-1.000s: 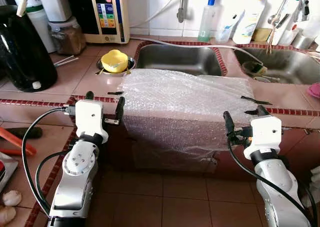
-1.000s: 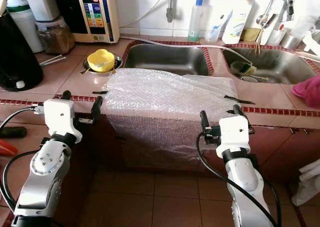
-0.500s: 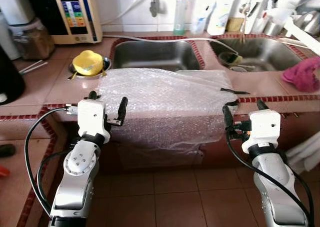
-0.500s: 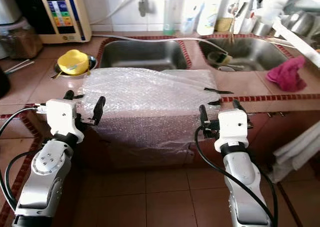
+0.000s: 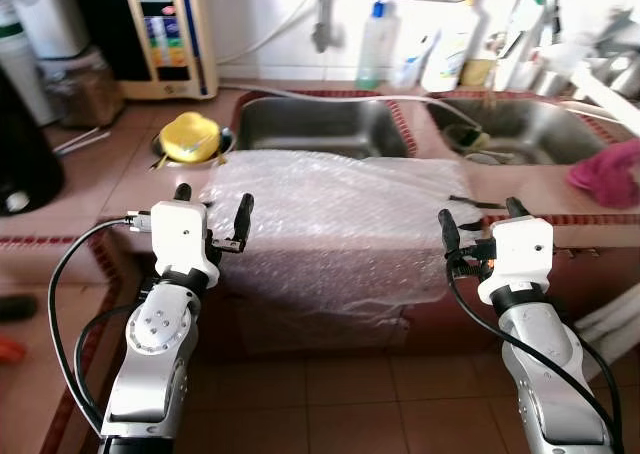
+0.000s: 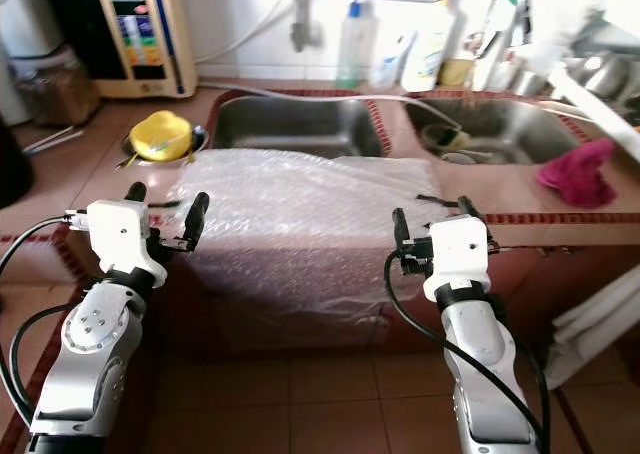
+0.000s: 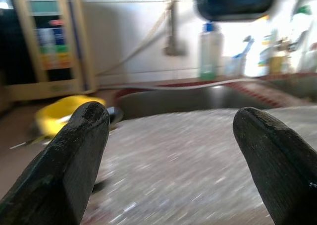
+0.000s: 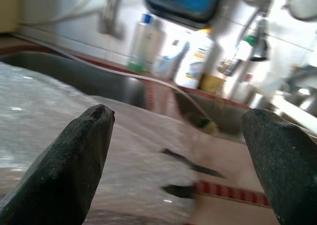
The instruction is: Kitchen organization
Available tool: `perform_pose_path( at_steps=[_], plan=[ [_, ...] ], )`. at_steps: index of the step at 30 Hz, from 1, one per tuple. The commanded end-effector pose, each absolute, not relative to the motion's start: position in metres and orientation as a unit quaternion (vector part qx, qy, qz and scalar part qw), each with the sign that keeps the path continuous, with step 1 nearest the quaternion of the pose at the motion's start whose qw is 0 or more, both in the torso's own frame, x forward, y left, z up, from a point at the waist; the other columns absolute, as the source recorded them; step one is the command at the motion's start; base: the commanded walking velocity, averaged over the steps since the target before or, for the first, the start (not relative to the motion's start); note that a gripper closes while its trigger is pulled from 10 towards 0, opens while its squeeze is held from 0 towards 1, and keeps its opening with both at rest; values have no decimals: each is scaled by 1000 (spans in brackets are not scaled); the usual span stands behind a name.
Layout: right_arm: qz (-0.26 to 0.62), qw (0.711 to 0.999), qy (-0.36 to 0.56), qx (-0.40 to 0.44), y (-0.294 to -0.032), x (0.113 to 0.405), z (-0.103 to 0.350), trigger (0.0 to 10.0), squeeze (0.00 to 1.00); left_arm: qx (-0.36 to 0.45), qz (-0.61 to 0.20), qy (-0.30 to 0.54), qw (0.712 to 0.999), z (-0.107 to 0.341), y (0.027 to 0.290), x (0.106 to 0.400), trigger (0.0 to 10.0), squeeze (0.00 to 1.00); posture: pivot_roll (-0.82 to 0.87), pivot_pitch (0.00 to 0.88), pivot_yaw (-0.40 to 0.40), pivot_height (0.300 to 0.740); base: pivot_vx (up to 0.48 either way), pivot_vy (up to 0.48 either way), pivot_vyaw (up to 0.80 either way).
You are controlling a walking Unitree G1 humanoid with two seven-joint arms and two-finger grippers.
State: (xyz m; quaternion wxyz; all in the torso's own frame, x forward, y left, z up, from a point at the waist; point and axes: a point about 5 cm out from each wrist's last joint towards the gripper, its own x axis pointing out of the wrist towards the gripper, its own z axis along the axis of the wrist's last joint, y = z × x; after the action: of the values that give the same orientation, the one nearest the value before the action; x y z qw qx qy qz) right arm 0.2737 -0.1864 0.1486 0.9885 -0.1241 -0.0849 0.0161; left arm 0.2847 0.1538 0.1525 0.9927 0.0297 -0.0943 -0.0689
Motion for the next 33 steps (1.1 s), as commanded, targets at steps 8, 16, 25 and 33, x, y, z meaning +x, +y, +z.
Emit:
perform_pose_path(
  at_steps=[8,16,25,33],
  plan=[
    [19,987,-89,-129,-186,276,150,10000,0,25,-89,-110,990,159,146,286,10000,0,42,0,-5,740,480,0,0],
    [25,986,-93,-134,-183,281,152,10000,0,25,-92,-110,989,159,144,286,10000,0,45,0,-3,740,480,0,0],
    [28,986,-93,-135,-183,281,151,10000,0,19,-62,-98,993,157,147,288,10000,0,46,0,-6,740,160,0,0],
    [29,986,-94,-135,-182,282,151,10000,0,19,-66,-98,993,157,145,288,10000,0,44,0,-6,740,0,-146,0]
  ],
)
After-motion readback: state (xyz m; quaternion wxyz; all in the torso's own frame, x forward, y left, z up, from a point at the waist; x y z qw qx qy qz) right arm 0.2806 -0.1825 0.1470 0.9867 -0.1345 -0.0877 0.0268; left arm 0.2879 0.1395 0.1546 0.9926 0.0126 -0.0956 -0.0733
